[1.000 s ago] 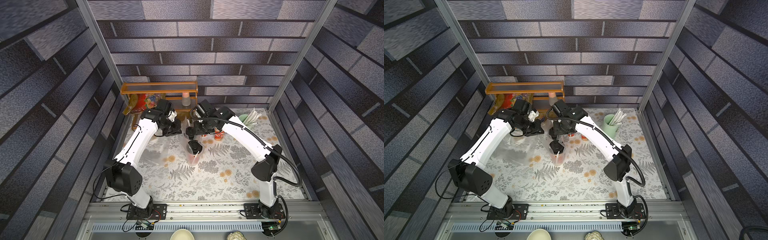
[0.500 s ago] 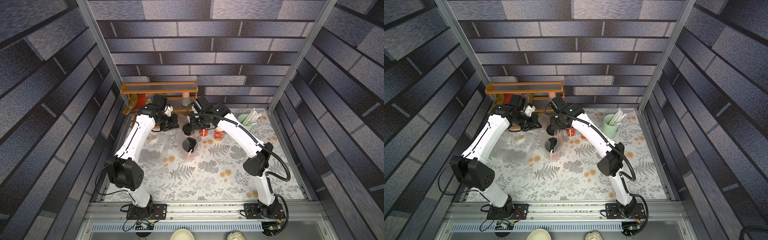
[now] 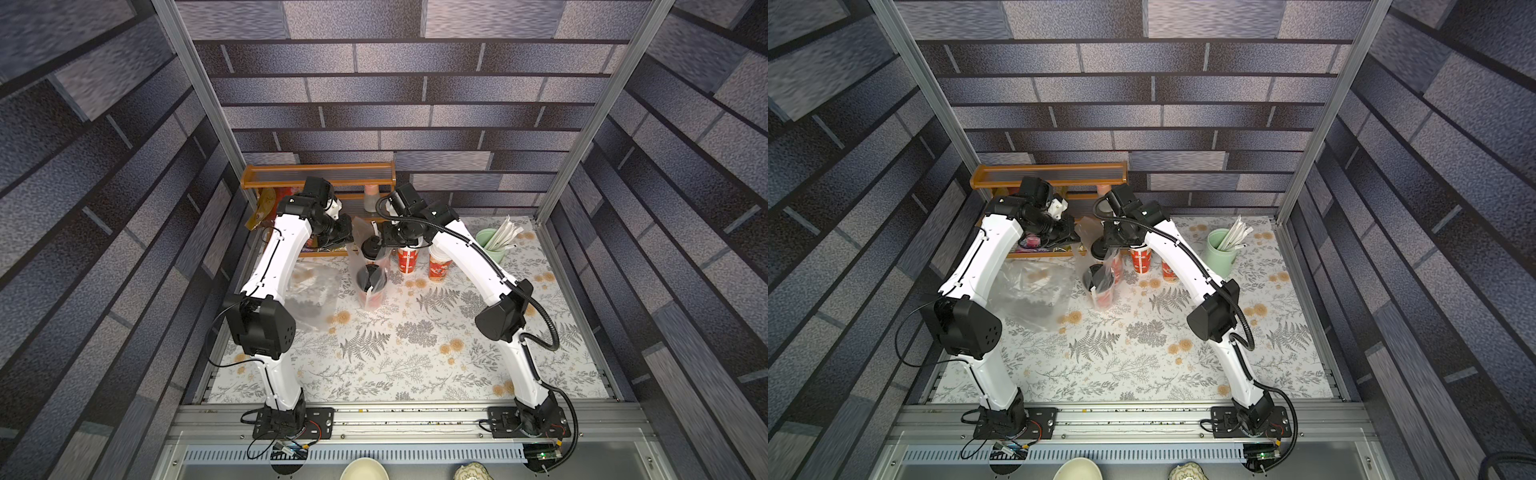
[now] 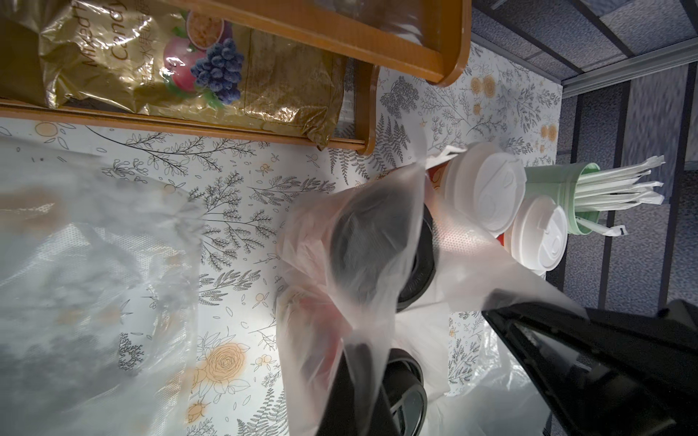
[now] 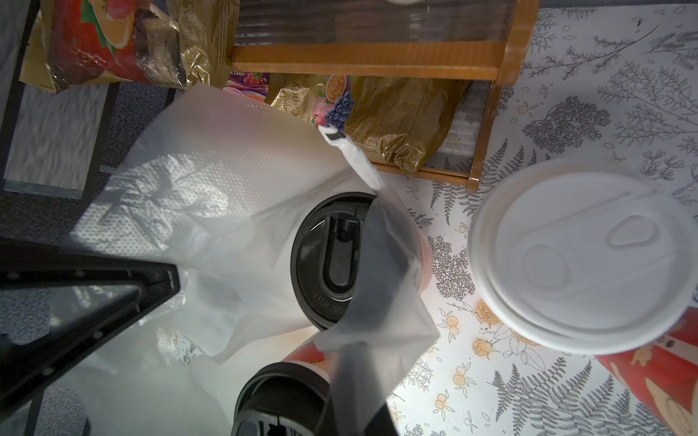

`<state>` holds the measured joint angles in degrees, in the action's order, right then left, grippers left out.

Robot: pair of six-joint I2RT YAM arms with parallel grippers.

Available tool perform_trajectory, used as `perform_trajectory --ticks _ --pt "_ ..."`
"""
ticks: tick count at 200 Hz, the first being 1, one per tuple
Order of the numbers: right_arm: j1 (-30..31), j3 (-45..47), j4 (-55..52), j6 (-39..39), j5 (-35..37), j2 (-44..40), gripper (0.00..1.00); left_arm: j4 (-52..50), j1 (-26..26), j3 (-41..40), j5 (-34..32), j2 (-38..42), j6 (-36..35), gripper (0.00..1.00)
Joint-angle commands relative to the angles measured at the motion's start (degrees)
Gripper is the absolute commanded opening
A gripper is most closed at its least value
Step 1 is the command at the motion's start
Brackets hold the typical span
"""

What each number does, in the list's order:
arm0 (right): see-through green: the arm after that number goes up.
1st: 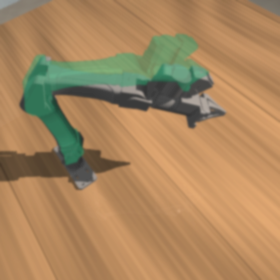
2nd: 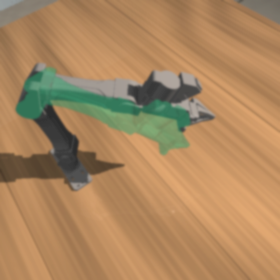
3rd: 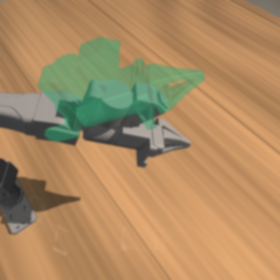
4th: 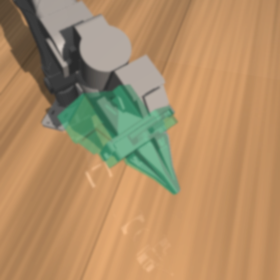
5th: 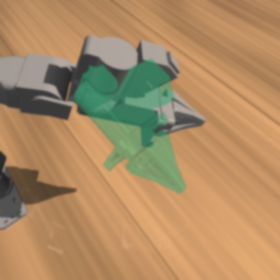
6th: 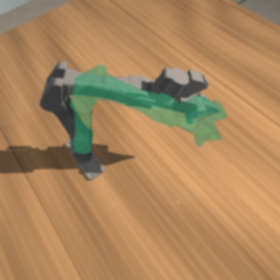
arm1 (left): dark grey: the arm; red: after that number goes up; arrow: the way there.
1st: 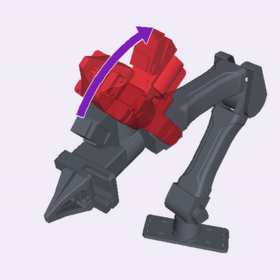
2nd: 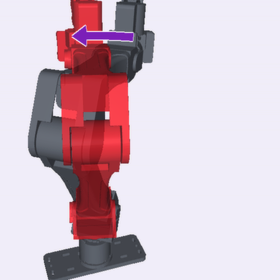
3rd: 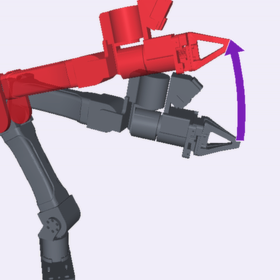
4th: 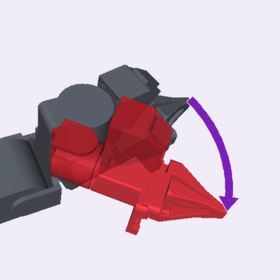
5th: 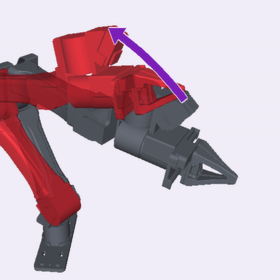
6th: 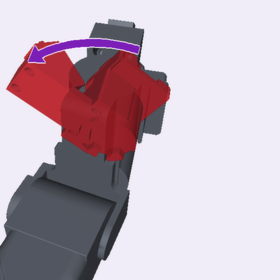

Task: Pack milk tea into plastic carrier bags
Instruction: Move the plastic carrier bag to the center of the board.

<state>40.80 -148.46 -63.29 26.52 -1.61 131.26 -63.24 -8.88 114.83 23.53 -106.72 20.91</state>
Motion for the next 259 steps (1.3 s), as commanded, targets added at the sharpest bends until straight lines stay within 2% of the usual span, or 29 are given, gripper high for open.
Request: perform_trajectory --ticks 1,66,74,96,107,139,184,259 --pt "-0.95 -2.73 2.94 -1.09 0.08 1.8 0.0 -2.46 0.77 3.64 -1.2 -1.61 -1.97 0.0" --pt "-2.74 -4.98 4.51 -1.5 0.19 4.26 0.0 -3.44 1.31 8.66 -0.41 -5.71 -1.76 0.0" --pt "-2.75 -4.97 4.4 -1.63 0.23 4.44 0.0 -3.7 1.32 9.28 -0.21 -6.03 -1.77 0.03" --pt "-2.74 -4.99 3.96 -1.49 -0.52 4.06 0.0 -3.97 1.24 10.24 0.21 -5.98 -1.58 0.19" --pt "-2.74 -4.99 3.72 -1.37 -0.68 3.43 0.07 -4.07 1.22 10.58 0.4 -5.58 -1.57 0.26" --pt "-2.79 -4.97 3.19 -1.44 -0.5 0.97 0.22 -4.5 1.33 11.16 -0.18 -4.06 -1.59 0.36" --pt "-2.74 -4.88 1.53 -1.58 -0.78 -1.25 0.32 -5.86 1.77 10.95 -1.62 -2.49 -2.18 0.56" --pt "-2.76 -0.16 -0.31 -2.06 -2.42 -7.46 0.47 -7.66 2.2 9.55 -4.8 2.39 -3.33 0.69"
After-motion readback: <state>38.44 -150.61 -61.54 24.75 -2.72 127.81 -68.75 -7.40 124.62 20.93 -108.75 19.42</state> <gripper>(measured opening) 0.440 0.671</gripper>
